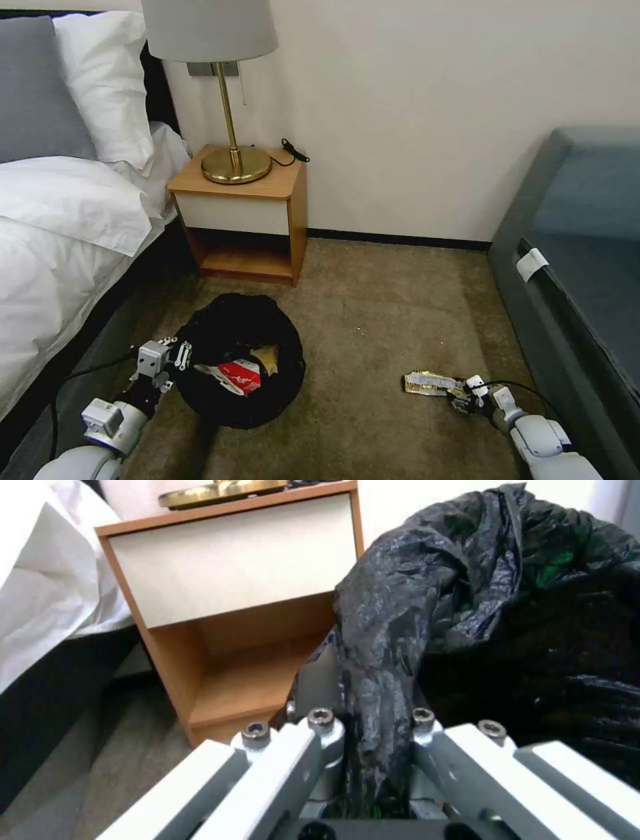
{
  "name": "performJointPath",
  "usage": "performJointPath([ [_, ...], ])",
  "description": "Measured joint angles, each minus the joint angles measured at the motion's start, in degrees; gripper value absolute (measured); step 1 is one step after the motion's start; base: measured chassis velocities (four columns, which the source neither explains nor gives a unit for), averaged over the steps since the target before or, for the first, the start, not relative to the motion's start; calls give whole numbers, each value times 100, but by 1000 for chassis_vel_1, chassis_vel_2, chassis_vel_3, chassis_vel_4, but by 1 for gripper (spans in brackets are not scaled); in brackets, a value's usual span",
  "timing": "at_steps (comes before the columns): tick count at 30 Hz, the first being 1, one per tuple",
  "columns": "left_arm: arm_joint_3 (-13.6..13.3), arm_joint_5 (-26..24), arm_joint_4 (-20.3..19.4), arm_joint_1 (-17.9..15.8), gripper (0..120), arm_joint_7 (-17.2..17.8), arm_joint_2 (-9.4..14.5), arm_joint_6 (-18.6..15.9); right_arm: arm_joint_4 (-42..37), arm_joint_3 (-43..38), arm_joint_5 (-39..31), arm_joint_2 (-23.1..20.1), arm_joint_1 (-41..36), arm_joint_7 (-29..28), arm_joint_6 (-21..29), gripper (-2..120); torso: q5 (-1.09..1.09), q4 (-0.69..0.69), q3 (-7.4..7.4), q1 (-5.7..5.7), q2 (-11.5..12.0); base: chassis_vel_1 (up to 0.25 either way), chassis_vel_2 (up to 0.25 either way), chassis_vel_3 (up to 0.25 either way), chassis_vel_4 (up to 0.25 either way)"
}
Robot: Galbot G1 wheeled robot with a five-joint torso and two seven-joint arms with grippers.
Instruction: Pick up the trash bin, then pick up the garbage on the floor and place it into the trash bin.
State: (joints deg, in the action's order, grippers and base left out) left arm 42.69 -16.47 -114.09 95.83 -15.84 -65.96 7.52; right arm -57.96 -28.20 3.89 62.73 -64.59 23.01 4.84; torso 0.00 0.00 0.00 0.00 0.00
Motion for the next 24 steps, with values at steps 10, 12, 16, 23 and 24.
performJointPath([
  [10, 0, -73, 55, -103, 3, -1, 54, -14, 87, 77, 59, 43, 101, 48, 0, 17, 0, 0, 0, 0, 0, 0, 0, 0, 0],
  [12, 0, -84, 57, -111, 3, -1, 62, -21, 104, 83, 60, 55, 116, 48, 0, 12, 0, 0, 0, 0, 0, 0, 0, 0, 0],
  [16, 5, -123, 64, -135, 3, 0, 86, -33, 163, 110, 61, 79, 181, 45, -7, 0, 0, 0, 0, 0, 0, 0, 0, 0, 0],
  [23, 16, -151, 76, -161, 3, 2, 93, -39, 195, 138, 57, 72, 226, 46, -22, 0, 0, 0, 0, 0, 0, 0, 0, 0, 0],
  [24, 16, -151, 76, -161, 3, 2, 93, -39, 195, 138, 57, 72, 226, 46, -22, 0, 0, 0, 0, 0, 0, 0, 0, 0, 0],
])
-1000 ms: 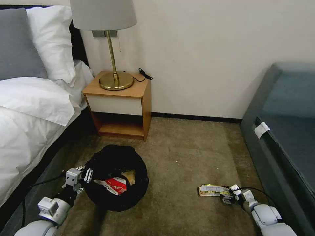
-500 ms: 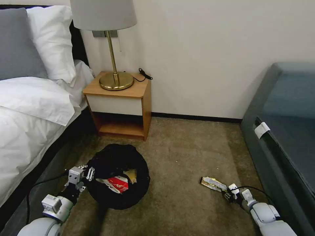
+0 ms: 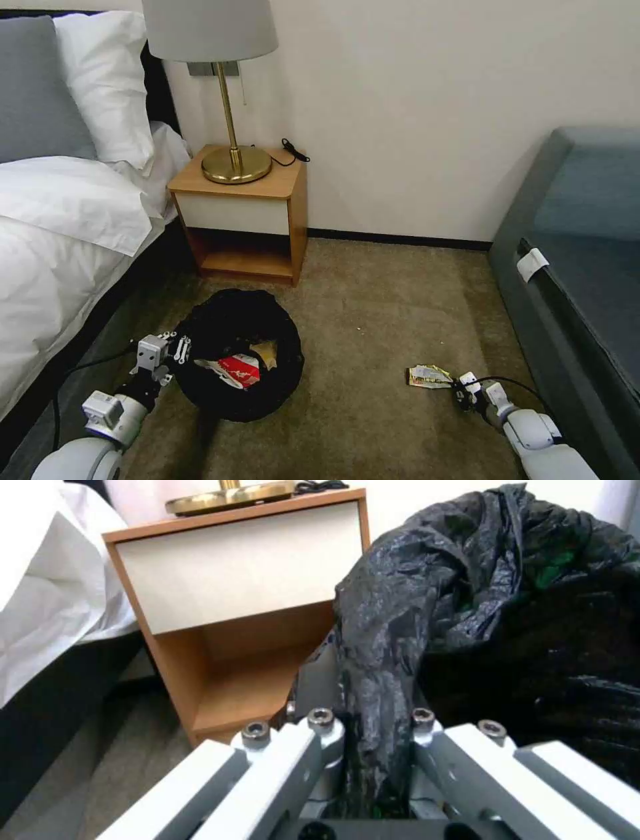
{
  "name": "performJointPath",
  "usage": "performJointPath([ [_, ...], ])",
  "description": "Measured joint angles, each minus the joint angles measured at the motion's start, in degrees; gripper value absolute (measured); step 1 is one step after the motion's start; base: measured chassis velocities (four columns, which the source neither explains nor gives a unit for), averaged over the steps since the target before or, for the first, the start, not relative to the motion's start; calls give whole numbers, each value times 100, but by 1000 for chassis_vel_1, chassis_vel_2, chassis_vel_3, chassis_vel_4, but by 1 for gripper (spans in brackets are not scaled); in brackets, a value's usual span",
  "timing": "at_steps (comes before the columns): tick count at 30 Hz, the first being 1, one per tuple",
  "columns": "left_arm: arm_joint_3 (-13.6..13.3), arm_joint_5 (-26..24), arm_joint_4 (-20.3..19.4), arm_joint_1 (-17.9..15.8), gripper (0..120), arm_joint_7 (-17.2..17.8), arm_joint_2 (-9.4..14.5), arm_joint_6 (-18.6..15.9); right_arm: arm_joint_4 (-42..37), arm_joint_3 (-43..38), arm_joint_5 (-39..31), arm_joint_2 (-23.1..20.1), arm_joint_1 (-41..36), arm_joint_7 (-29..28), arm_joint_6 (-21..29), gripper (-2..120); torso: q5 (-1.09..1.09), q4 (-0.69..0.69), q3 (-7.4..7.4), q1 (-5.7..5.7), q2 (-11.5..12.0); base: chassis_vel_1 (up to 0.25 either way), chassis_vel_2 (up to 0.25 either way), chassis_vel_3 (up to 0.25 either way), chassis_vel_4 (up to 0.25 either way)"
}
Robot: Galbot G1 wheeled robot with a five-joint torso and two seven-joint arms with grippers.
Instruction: Pick up the trash bin, then pick up the garbage on the floor and place it into the trash bin.
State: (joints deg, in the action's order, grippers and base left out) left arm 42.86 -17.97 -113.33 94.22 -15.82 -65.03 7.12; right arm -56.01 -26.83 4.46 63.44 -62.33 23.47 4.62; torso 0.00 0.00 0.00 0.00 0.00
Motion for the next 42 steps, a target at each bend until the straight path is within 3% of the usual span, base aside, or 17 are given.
performJointPath([
  [21, 52, -1, 11, -4, 3, -71, -43, 20, -246, -21, -120, -221, -81, -9, -66, 0, 0, 0, 0, 0, 0, 0, 0, 0, 0],
  [42, 69, -25, 40, -8, 3, -120, -61, 120, -1941, 64, -734, -627, -457, -47, 45, 0, 0, 0, 0, 0, 0, 0, 0, 0, 0],
])
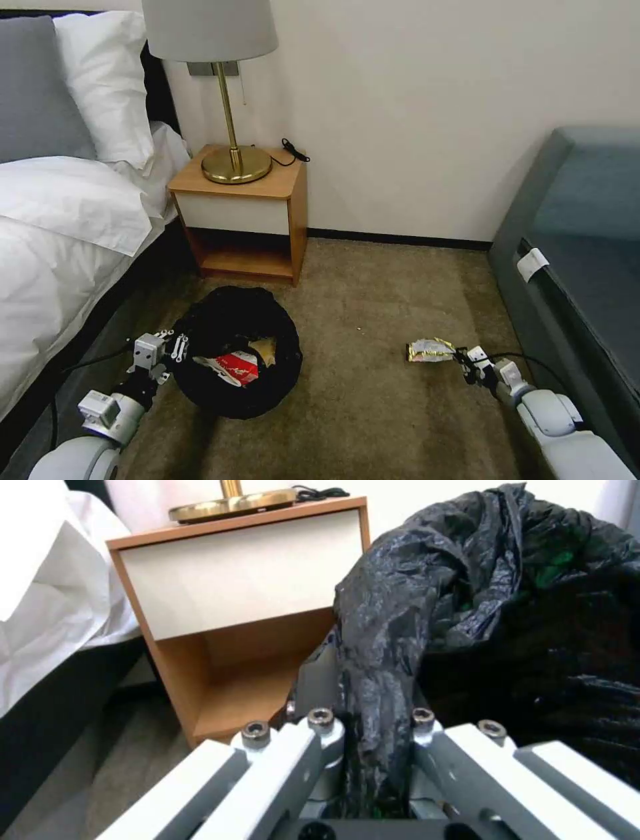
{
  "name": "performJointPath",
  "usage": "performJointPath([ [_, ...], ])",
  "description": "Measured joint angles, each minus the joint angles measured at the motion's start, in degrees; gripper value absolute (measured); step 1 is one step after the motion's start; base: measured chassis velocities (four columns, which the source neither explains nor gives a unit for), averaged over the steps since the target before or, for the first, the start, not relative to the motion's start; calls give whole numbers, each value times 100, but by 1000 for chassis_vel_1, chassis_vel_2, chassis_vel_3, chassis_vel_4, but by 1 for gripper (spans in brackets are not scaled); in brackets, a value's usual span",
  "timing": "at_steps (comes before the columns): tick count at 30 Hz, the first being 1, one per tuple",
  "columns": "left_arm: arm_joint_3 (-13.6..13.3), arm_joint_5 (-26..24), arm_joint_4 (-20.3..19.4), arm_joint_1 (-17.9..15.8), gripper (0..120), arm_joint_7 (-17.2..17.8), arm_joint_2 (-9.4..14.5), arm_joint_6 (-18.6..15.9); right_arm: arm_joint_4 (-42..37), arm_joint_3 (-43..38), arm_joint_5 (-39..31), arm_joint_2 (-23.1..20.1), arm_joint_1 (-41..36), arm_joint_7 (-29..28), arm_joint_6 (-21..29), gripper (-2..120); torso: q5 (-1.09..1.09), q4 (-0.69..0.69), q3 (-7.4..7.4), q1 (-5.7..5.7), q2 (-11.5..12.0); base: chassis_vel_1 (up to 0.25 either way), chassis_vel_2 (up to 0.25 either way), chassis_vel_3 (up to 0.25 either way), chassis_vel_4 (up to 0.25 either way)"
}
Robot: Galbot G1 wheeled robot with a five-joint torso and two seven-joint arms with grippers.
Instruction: Pick up the trash bin, then pick up the garbage on the floor and place it into the trash bin.
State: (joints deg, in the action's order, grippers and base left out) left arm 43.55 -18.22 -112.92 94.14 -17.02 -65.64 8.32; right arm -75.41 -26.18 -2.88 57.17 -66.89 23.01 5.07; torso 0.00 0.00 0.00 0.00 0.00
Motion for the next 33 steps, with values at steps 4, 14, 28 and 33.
performJointPath([
  [4, 0, 0, 0, 2, 3, -4, -3, 5, -196, 35, -39, -22, -27, -2, 43, 0, -1, 0, 0, 0, 0, 0, 0, 0, 0],
  [14, -26, 10, 74, -39, 3, -56, -90, 74, -2110, 616, -144, -80, -240, -12, 436, 0, -1, 0, 0, 0, 0, 0, 0, 0, 0],
  [28, -164, 78, 292, -335, 3, -54, -146, 67, -3071, 1271, -243, 21, -124, -10, 669, 0, -1, 0, 0, 0, 0, 0, 0, 0, 0],
  [33, -185, 101, 347, -387, 3, -52, -185, 62, -3165, 1418, -324, 66, 38, -7, 778, 0, 0, 0, 0, 0, 0, 0, 0, 0, 0],
])
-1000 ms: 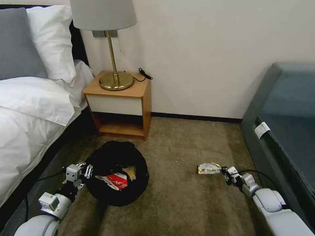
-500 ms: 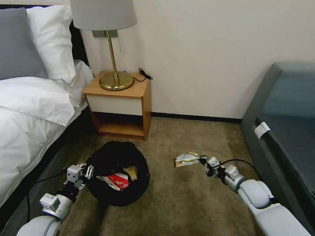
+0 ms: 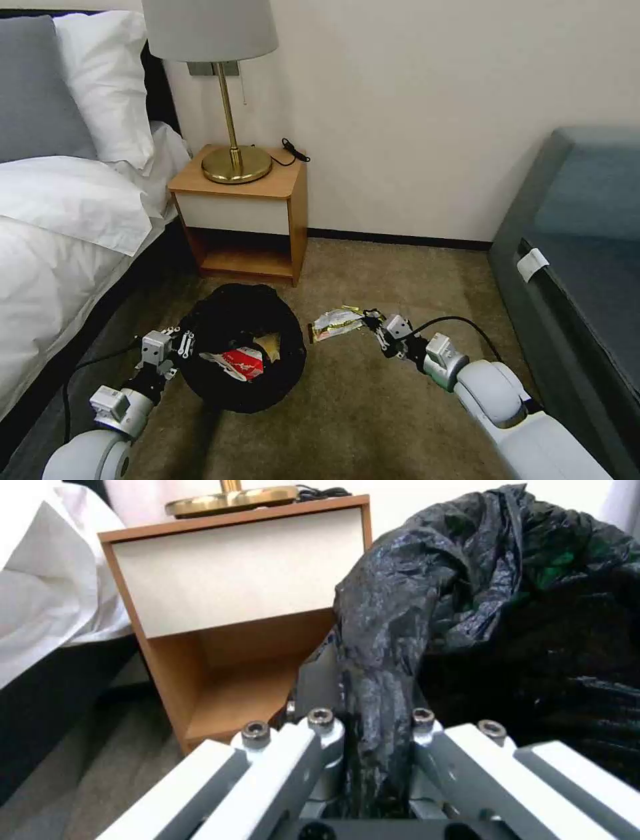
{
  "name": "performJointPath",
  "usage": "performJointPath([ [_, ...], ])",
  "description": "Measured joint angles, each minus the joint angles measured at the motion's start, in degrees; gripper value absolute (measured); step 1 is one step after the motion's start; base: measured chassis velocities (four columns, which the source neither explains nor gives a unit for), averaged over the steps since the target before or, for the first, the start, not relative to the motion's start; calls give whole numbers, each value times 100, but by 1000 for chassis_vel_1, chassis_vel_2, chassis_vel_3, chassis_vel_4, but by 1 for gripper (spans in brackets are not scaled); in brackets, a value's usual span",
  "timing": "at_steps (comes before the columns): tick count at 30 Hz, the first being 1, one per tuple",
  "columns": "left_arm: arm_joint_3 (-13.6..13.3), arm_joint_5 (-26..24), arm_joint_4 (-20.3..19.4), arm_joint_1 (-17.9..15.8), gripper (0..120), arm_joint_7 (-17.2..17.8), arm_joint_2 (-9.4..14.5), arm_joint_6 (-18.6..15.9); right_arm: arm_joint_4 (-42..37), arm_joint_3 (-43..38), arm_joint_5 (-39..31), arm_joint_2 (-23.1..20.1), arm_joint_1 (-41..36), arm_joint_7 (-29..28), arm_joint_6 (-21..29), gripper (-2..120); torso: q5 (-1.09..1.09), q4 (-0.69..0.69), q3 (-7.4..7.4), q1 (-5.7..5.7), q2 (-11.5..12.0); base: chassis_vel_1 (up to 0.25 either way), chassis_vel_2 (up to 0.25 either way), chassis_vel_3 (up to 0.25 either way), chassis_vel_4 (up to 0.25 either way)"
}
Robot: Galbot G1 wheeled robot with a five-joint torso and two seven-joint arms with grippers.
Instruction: Pick up the trash bin, then pick up the garbage on the floor and place it into the trash bin.
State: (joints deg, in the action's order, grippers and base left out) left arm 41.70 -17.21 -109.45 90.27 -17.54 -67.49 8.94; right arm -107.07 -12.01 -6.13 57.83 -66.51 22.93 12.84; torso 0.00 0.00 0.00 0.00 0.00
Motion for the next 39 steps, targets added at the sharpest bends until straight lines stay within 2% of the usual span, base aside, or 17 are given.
performJointPath([
  [10, -164, 172, 94, -92, 3, 7, -143, -7, 0, 214, -152, 34, 331, 35, 103, 0, 0, 0, 0, 0, 0, 0, 0, 0, 0],
  [29, -493, 284, 299, -479, 3, 128, -361, -136, -234, 892, -339, 205, 715, 126, 366, 0, 1, 0, 0, 0, 0, 0, 0, 0, 0],
  [39, -589, 297, 320, -540, 3, 130, -369, -149, 52, 1123, -333, 374, 896, 165, 310, 0, 1, 0, 0, 0, 0, 0, 0, 0, 0],
])
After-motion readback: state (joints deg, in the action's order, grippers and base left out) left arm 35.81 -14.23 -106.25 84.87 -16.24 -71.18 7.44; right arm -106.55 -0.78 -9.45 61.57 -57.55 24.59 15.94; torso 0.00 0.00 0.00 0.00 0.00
